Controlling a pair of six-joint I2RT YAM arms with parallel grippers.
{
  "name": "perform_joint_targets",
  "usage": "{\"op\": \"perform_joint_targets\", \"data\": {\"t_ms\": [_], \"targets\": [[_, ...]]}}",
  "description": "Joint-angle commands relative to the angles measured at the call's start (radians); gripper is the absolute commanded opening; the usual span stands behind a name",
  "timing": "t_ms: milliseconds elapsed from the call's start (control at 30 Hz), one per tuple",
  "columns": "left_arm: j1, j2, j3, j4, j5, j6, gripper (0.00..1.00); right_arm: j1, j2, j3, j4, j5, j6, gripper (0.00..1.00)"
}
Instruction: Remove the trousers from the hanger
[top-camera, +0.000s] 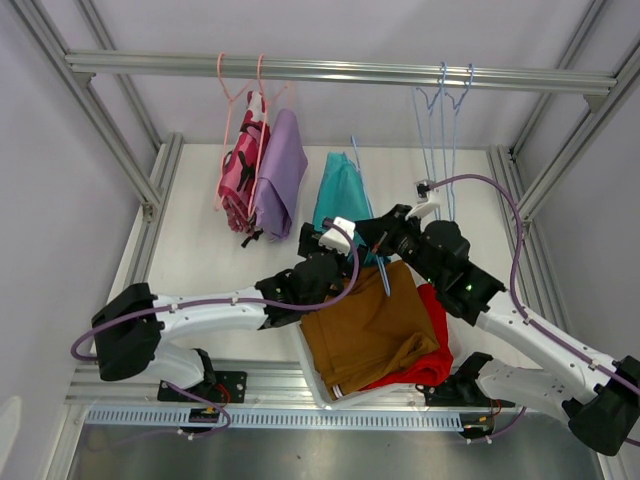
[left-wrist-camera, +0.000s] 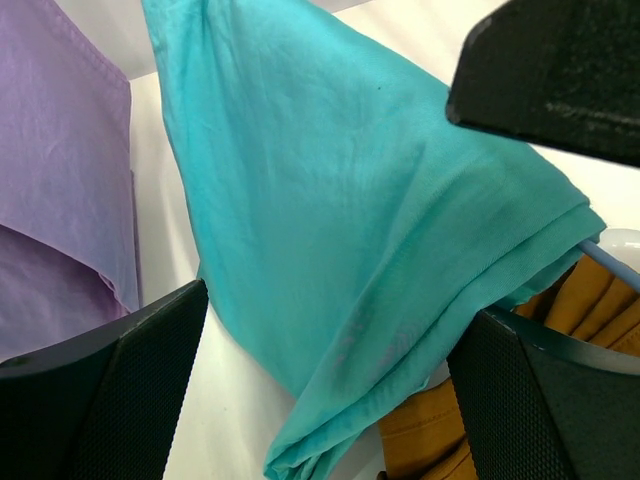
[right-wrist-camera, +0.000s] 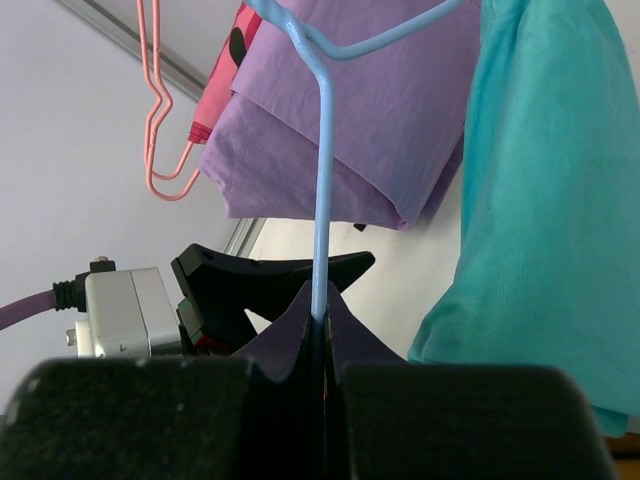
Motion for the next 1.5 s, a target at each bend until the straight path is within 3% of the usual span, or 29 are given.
{"op": "perform_joint_targets", "data": {"t_ms": [0, 333, 467, 800, 1167, 1233, 1267, 1333, 1467], "targets": [[0.005, 0.004, 0.016, 0.052, 0.012, -0.004, 0.98, 0.006, -0.002, 0.005, 0.091, -0.017, -0.010, 0.00], [0.005, 0.030, 0.011, 0.064, 0.015, -0.047, 0.99, 0.007, 0.022, -0.005, 0.120, -0.042, 0.004, 0.00], [0.007, 0.090, 0.083, 0.071, -0.014, -0.029, 0.94, 0.007, 0.036, 0.003, 0.132, -0.035, 0.019, 0.00], [0.005, 0.171, 0.142, 0.158, -0.059, -0.038, 0.53, 0.010, 0.028, 0.009, 0.116, -0.022, 0.047, 0.00], [0.005, 0.177, 0.111, 0.210, -0.056, -0.130, 0.32, 0.015, 0.054, -0.060, 0.215, -0.017, 0.179, 0.00], [0.005, 0.176, 0.108, 0.230, -0.057, -0.145, 0.24, 0.013, 0.062, -0.064, 0.226, -0.017, 0.203, 0.00], [0.005, 0.177, 0.108, 0.239, -0.059, -0.147, 0.11, 0.015, 0.064, -0.064, 0.229, -0.018, 0.223, 0.00], [0.005, 0.179, 0.110, 0.244, -0.062, -0.157, 0.01, 0.015, 0.065, -0.064, 0.223, -0.017, 0.232, 0.00], [0.004, 0.150, 0.110, 0.259, -0.049, -0.147, 0.01, 0.015, 0.044, -0.069, 0.191, -0.006, 0.226, 0.00]]}}
